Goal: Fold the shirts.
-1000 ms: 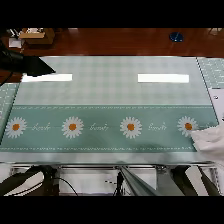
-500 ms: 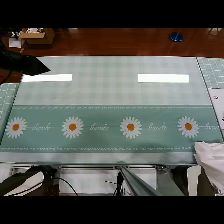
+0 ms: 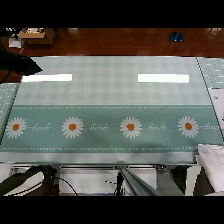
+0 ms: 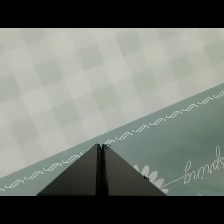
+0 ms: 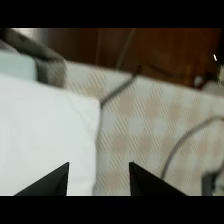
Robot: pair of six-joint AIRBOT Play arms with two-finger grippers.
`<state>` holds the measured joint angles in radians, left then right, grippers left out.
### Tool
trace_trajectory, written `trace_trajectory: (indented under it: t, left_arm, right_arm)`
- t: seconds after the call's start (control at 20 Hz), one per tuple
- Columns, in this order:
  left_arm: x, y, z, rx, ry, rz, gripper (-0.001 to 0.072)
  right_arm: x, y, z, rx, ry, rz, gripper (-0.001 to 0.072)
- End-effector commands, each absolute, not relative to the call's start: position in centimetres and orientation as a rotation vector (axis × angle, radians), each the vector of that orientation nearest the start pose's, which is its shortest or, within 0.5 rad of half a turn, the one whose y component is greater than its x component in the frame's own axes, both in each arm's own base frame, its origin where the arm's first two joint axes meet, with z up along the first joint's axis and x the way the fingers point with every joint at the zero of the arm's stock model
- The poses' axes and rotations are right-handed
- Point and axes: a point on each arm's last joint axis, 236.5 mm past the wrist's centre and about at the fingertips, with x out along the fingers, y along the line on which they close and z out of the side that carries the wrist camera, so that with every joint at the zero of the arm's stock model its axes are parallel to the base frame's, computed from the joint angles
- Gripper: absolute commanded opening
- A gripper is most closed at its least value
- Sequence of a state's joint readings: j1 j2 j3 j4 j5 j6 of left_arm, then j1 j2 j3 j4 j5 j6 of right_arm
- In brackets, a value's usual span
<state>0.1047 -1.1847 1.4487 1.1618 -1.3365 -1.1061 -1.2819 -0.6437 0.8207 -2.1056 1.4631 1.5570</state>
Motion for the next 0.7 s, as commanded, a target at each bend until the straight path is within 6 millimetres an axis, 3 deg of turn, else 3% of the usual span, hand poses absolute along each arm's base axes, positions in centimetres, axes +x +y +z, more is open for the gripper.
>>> trace_trajectory:
  t: [0.0, 0.05, 0.15, 0.2, 0.3, 0.4, 0.45, 0.5, 0.65]
  left_arm:
    - [42.4, -7.4, 18.1, -0.047, 0.804, -0.485, 0.0326]
    - [43.7, -8.7, 19.0, -0.107, 0.744, -0.508, 0.0532]
    - [45.6, -11.0, 18.4, -0.120, 0.710, -0.530, 0.0561]
    - [45.6, -12.2, 16.8, -0.079, 0.749, -0.549, 0.0561]
    - [44.5, -14.5, 12.3, 0.072, 0.885, -0.556, 0.0562]
    - [43.3, -14.6, 8.9, 0.256, 1.005, -0.445, 0.0592]
    - [43.1, -14.4, 8.2, 0.308, 1.031, -0.366, 0.0720]
    - [42.9, -14.4, 7.9, 0.327, 1.043, -0.304, 0.0720]
    - [41.5, -16.0, 7.1, 0.326, 1.088, -0.310, 0.0720]
  right_arm:
    - [11.1, -28.0, 14.2, 0.340, 0.814, -1.094, 0.0414]
    - [17.2, -27.1, 16.7, 0.305, 0.671, -0.916, 0.0399]
    - [27.3, -22.3, 19.0, 0.296, 0.559, -0.580, 0.0393]
    - [31.0, -18.9, 18.6, 0.304, 0.582, -0.436, 0.0394]
    - [36.4, -12.2, 16.5, 0.256, 0.674, -0.210, 0.0443]
    - [39.2, -6.1, 13.3, 0.172, 0.797, -0.055, 0.0478]
    - [39.6, -3.7, 11.8, 0.123, 0.863, 0.000, 0.0504]
    - [39.7, -1.8, 10.3, 0.075, 0.930, 0.036, 0.0583]
    - [38.8, 1.1, 7.6, -0.032, 1.059, 0.090, 0.0592]
